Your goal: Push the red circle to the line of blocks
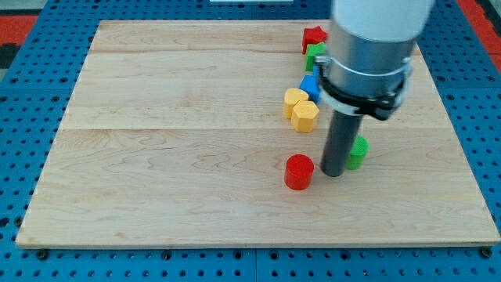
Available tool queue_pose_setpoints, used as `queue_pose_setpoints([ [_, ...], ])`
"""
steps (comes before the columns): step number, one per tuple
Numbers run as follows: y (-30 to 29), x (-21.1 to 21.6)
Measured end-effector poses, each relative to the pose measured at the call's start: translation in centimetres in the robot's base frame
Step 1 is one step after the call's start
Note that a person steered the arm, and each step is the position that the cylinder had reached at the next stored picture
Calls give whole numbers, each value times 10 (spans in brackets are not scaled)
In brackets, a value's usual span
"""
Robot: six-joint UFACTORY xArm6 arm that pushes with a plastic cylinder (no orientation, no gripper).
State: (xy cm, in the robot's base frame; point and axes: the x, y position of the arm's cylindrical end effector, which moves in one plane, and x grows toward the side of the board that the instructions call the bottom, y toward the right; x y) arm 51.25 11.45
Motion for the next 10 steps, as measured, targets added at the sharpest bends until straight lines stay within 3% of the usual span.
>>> queue_pose_setpoints([
  [2, 89, -44],
  [3, 97, -39],
  [4, 98, -70],
  [5, 99, -56],
  [6, 72, 21],
  [7, -11, 58],
  [8, -59, 51],
  [10, -29, -12],
])
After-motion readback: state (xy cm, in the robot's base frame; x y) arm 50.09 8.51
